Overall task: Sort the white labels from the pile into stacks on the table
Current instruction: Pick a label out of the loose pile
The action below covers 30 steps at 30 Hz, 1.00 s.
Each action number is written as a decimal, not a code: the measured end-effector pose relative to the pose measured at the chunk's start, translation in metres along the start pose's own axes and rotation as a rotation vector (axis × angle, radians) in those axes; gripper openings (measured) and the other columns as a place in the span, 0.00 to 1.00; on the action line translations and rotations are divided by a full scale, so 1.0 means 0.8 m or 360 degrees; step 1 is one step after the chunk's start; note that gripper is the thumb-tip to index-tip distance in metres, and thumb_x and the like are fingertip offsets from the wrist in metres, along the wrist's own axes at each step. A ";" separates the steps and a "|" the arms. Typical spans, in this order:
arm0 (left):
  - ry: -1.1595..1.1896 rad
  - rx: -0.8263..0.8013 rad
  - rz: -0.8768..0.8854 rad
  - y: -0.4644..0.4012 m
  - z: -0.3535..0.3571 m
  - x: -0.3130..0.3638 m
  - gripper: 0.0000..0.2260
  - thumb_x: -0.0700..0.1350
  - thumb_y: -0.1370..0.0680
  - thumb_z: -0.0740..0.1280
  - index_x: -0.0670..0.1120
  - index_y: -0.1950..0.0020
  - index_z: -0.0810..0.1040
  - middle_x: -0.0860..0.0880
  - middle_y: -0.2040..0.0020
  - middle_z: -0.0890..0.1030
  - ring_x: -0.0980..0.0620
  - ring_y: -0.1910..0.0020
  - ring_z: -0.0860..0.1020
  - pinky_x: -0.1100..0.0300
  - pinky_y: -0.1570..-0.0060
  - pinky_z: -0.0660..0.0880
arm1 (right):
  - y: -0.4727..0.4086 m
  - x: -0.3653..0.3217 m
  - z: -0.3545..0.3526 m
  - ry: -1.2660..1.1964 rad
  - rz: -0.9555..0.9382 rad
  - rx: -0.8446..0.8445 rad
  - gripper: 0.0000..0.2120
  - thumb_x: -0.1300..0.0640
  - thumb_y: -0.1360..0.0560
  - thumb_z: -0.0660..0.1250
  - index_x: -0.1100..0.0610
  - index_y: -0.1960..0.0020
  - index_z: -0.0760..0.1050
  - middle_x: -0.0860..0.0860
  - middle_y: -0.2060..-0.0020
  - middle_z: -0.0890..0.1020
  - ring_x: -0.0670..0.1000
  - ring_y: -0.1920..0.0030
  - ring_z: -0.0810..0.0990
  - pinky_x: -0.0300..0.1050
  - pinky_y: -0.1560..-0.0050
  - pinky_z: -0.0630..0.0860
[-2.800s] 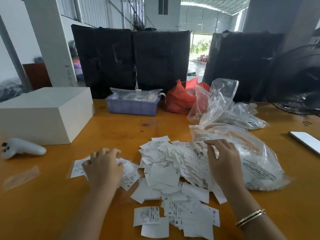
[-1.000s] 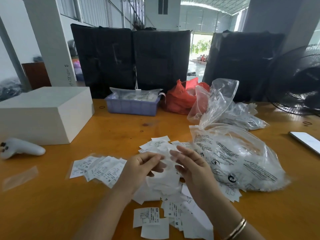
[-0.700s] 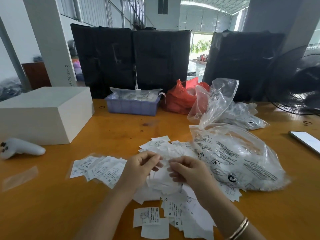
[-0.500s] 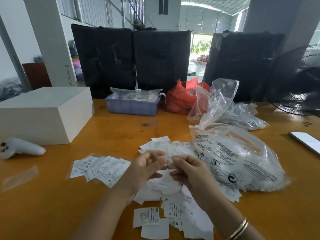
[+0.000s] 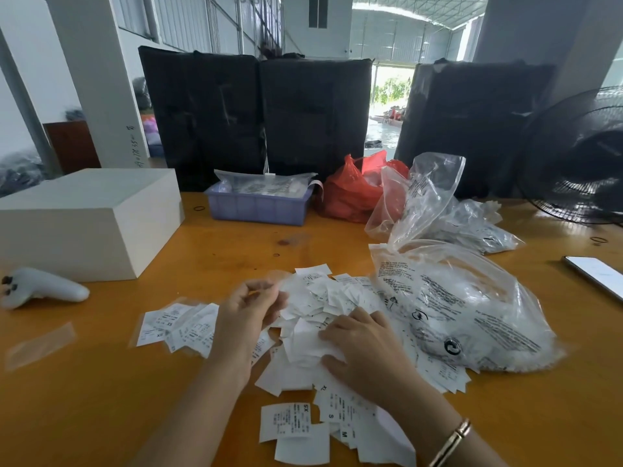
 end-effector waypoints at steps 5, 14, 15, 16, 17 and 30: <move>-0.0056 0.0055 0.0007 -0.001 -0.003 -0.003 0.04 0.42 0.23 0.68 0.49 0.54 0.83 0.49 0.58 0.86 0.53 0.59 0.84 0.56 0.53 0.78 | 0.003 -0.007 -0.013 0.0067 -0.0016 0.0170 0.19 0.47 0.19 0.49 0.49 0.50 0.78 0.44 0.53 0.82 0.47 0.51 0.73 0.45 0.47 0.62; -0.0124 0.0038 0.0072 0.001 -0.001 0.000 0.03 0.40 0.26 0.71 0.47 0.54 0.81 0.49 0.57 0.86 0.54 0.57 0.84 0.64 0.61 0.78 | 0.008 -0.003 -0.039 -0.0085 0.0104 0.0515 0.05 0.54 0.25 0.66 0.51 0.59 0.79 0.44 0.69 0.81 0.46 0.64 0.77 0.43 0.57 0.72; -0.0153 0.0049 0.0090 0.001 -0.001 0.000 0.03 0.41 0.26 0.71 0.47 0.53 0.81 0.50 0.58 0.85 0.54 0.58 0.83 0.65 0.62 0.78 | 0.008 -0.005 -0.040 -0.0081 0.0091 0.0518 0.04 0.54 0.26 0.68 0.51 0.59 0.78 0.43 0.69 0.81 0.46 0.64 0.77 0.42 0.58 0.71; -0.0183 0.0069 0.0110 0.000 -0.002 0.001 0.03 0.42 0.25 0.71 0.48 0.53 0.81 0.50 0.58 0.85 0.55 0.59 0.83 0.65 0.62 0.78 | 0.009 -0.006 -0.041 -0.0083 0.0078 0.0531 0.03 0.54 0.28 0.70 0.50 0.60 0.78 0.42 0.69 0.81 0.45 0.65 0.77 0.41 0.60 0.71; -0.0205 0.0098 0.0128 0.000 -0.004 0.001 0.02 0.43 0.25 0.70 0.49 0.53 0.82 0.51 0.59 0.85 0.56 0.60 0.83 0.65 0.62 0.77 | 0.009 -0.008 -0.042 -0.0095 0.0064 0.0546 0.04 0.55 0.29 0.71 0.50 0.61 0.78 0.42 0.70 0.81 0.45 0.66 0.77 0.41 0.61 0.72; -0.0267 0.0207 0.0202 0.001 -0.009 0.008 0.02 0.46 0.25 0.70 0.50 0.53 0.80 0.52 0.54 0.85 0.53 0.51 0.82 0.55 0.49 0.78 | 0.002 -0.033 -0.006 -0.0205 -0.0279 0.0140 0.17 0.61 0.21 0.59 0.50 0.34 0.73 0.47 0.44 0.82 0.48 0.46 0.79 0.43 0.41 0.69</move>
Point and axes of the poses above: each hand's wrist, its own y-axis away from the middle knuckle, its own z-axis out of the palm, x = y × z, the point moved 7 cm from there along -y, towards the middle knuckle
